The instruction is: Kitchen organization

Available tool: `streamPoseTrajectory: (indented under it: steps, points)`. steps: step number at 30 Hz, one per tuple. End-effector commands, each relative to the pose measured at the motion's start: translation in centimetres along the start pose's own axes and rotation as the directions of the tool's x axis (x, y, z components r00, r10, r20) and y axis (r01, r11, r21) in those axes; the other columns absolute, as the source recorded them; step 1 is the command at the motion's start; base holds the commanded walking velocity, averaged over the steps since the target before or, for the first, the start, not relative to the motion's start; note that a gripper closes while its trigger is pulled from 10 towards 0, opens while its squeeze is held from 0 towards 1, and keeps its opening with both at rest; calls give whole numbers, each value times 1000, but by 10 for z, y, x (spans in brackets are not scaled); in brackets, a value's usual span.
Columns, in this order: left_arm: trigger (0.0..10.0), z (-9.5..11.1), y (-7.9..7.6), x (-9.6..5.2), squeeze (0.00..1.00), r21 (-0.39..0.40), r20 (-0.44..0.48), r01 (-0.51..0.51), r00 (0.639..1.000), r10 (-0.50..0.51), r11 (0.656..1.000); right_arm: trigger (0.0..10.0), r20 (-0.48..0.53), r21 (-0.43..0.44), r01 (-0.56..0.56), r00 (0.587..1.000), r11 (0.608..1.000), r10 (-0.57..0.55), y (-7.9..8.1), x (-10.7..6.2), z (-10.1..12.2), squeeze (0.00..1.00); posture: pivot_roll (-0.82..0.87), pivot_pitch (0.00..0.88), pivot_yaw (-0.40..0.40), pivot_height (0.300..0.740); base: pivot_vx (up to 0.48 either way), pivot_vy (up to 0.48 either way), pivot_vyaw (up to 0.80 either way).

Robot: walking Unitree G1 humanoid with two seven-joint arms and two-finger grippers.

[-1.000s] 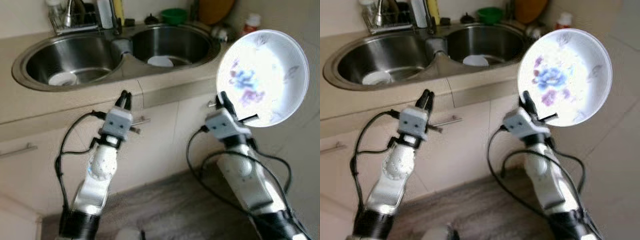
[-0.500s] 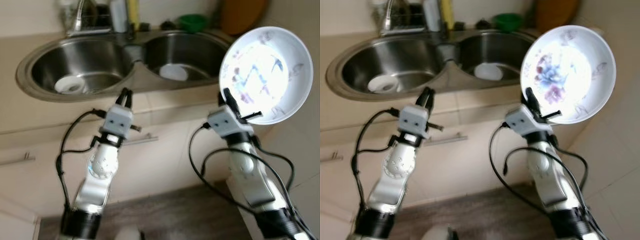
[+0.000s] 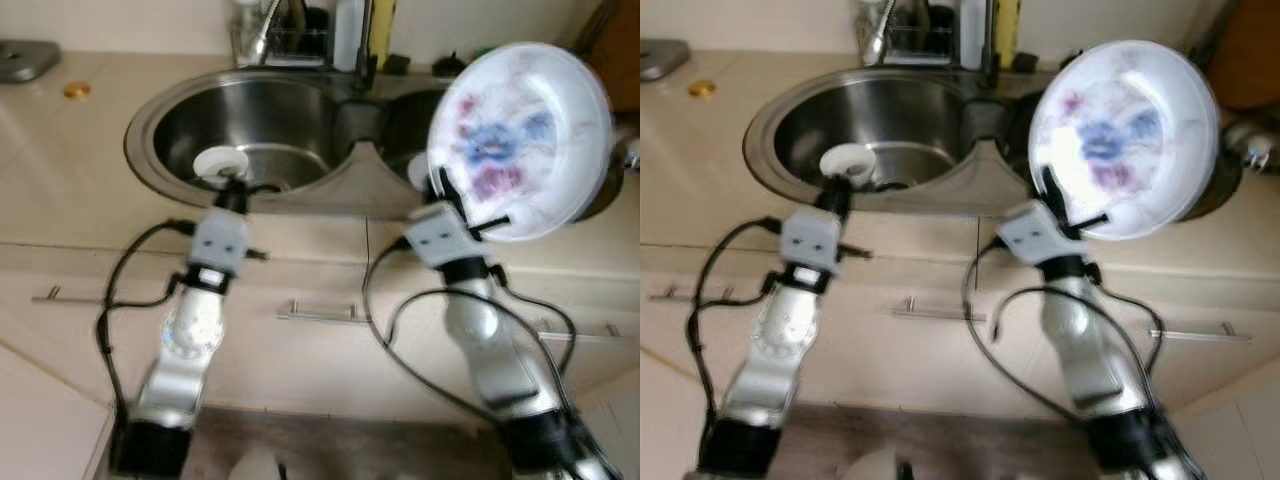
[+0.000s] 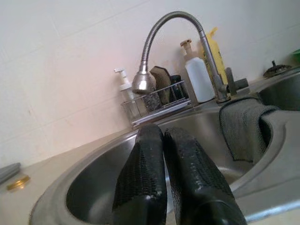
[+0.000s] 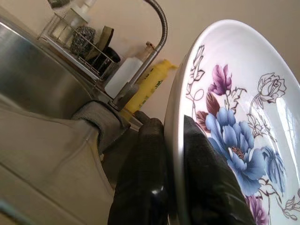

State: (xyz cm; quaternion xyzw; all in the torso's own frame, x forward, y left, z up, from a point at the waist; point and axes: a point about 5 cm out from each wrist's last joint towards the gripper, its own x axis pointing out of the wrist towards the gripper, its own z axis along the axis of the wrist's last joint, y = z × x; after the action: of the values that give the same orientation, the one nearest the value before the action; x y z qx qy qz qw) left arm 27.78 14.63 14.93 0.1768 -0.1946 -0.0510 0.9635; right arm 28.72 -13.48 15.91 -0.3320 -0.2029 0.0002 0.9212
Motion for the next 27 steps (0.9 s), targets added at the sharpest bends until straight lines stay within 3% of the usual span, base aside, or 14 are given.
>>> streamPoseTrajectory:
  steps: [1,8,9,11,27]
  points:
    - [10000,4,-6,1,0,-8,17,17,1000,-16,1000,10000,0,-8,33,999,999,-33,-10,1,-2,0,140,0,-25,740,0,0,0]
    - [10000,4,-6,2,0,-8,19,16,1000,-16,1000,10000,-2,-34,17,1000,999,-17,-6,4,-3,0,143,0,-24,740,0,0,529]
    - [10000,4,-6,2,0,-9,21,16,1000,-16,1000,10000,-14,31,38,999,999,-37,-7,6,-3,0,146,0,-24,740,0,0,800]
    - [10000,4,-6,2,0,-8,21,15,1000,-15,1000,10000,-15,49,46,999,998,-46,-8,7,-2,0,147,0,-24,740,0,0,603]
    - [10000,5,-4,3,0,-9,30,13,999,-13,1000,10000,-83,130,71,995,989,-60,-14,19,-12,0,152,0,-21,740,64,0,0]
